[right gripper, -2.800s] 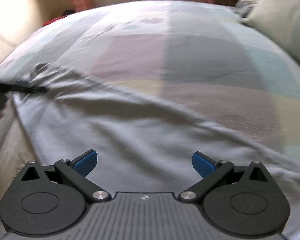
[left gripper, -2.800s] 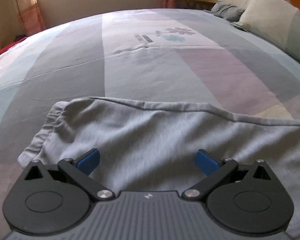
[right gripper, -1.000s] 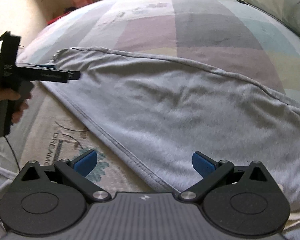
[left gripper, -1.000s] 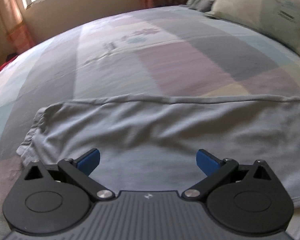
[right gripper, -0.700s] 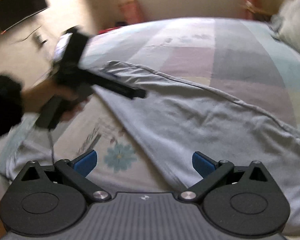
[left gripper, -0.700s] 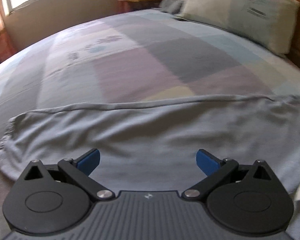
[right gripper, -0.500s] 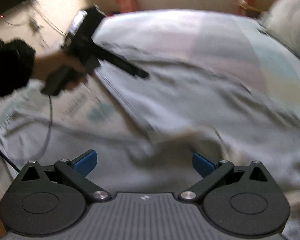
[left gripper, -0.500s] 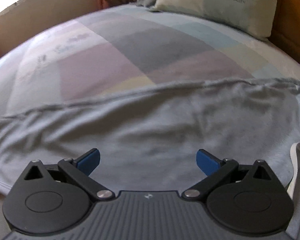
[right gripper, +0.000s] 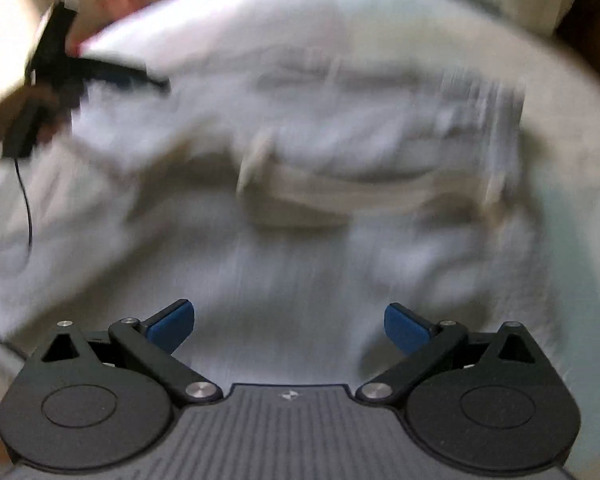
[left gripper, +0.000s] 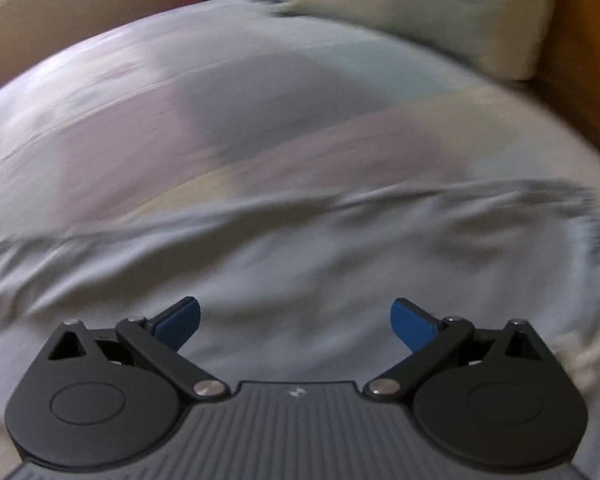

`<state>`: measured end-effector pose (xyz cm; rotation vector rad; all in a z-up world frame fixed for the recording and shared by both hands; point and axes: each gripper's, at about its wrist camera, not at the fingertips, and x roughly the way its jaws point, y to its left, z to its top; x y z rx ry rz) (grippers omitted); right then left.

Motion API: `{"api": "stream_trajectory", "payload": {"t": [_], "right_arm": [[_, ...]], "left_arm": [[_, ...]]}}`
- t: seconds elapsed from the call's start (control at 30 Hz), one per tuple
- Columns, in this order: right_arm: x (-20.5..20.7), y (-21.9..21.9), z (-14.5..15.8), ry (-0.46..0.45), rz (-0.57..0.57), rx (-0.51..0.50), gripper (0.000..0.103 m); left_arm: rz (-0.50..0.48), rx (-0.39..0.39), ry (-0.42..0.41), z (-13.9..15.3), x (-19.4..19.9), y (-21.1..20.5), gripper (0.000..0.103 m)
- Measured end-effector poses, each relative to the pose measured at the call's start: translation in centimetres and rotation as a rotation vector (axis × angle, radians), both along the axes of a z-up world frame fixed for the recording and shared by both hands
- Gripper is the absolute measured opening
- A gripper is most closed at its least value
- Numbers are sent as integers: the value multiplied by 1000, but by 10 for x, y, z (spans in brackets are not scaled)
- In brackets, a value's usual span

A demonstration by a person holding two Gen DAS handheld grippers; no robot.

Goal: Fold clothes

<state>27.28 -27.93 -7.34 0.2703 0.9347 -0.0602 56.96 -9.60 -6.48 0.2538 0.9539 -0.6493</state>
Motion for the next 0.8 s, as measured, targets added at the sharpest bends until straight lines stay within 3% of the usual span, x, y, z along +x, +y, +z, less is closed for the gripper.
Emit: {"api": "stream_trajectory", "payload": {"t": [0.1, 0.2, 0.27, 0.4, 0.6, 0.73, 0.8], "right_arm": [[17, -16, -8, -9, -22, -34, 103], [33, -32, -18, -7, -43, -67, 103], [44, -42, -25, -6, -57, -88, 103], [65, -63, -38, -3, -85, -132, 103], [96, -91, -55, 8, -127, -186, 103], [96, -89, -39, 19, -151, -171, 103], [88, -83, -25, -36, -130, -182, 103]], "left_arm": [[-120, -77, 83, 1, -4, -49, 101], [-221, -136, 215, -17, -5, -93, 101], [-261, -150, 249, -31, -5, -110, 101], [-277, -140, 186, -50, -3, -131, 101], [-238, -151, 113, -45, 18, -145, 102], [-188, -163, 115, -31, 30, -143, 101], [-190, -176, 101, -21, 27, -132, 102]]}}
